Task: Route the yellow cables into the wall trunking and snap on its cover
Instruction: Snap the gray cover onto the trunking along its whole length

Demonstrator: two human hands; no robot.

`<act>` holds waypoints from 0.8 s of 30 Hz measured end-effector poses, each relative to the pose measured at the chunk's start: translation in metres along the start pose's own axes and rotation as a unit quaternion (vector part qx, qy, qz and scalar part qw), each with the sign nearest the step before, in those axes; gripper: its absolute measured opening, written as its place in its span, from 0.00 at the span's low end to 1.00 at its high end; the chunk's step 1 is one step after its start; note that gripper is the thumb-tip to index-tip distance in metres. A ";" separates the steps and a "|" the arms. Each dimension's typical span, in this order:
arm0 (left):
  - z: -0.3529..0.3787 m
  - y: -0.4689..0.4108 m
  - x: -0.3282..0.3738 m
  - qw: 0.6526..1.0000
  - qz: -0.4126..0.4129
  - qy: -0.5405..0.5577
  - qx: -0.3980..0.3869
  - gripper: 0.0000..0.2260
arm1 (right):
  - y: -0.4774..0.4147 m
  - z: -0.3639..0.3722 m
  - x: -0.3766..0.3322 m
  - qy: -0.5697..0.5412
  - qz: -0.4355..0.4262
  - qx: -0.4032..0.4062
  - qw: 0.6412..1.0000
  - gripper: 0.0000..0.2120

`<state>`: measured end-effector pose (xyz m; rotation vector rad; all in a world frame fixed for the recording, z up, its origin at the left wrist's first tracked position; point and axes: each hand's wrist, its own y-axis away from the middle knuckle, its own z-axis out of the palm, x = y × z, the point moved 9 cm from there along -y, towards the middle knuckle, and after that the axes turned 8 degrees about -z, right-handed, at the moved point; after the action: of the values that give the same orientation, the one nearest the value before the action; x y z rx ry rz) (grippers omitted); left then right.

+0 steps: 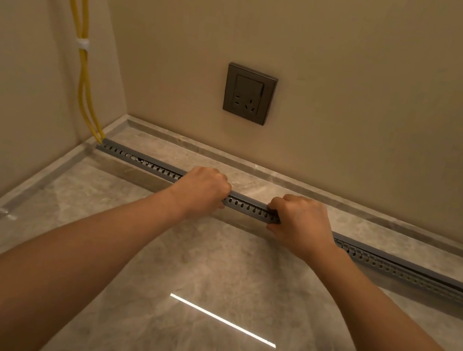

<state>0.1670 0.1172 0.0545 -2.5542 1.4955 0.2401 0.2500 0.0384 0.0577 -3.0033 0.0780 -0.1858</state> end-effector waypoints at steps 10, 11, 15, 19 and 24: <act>-0.020 -0.007 0.042 1.000 0.022 -0.006 0.016 0.09 | 0.006 -0.007 0.003 -0.036 -0.009 0.049 0.998 0.13; -0.022 -0.007 0.050 0.999 0.026 0.001 0.019 0.10 | 0.007 -0.007 0.003 -0.042 -0.008 0.057 0.997 0.13; -0.020 -0.009 0.062 0.998 -0.033 0.054 0.009 0.10 | 0.015 -0.012 0.001 -0.074 -0.019 0.093 0.993 0.10; -0.014 -0.006 0.066 0.998 -0.057 0.021 -0.016 0.11 | 0.023 -0.016 -0.003 -0.095 -0.029 0.123 0.987 0.07; -0.011 -0.003 0.074 0.998 -0.031 -0.045 -0.033 0.12 | 0.032 -0.017 -0.002 -0.110 -0.021 0.164 0.980 0.06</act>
<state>0.2054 0.0535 0.0486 -2.5985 1.3972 0.3970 0.2448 0.0043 0.0697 -2.6757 -0.0348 0.1191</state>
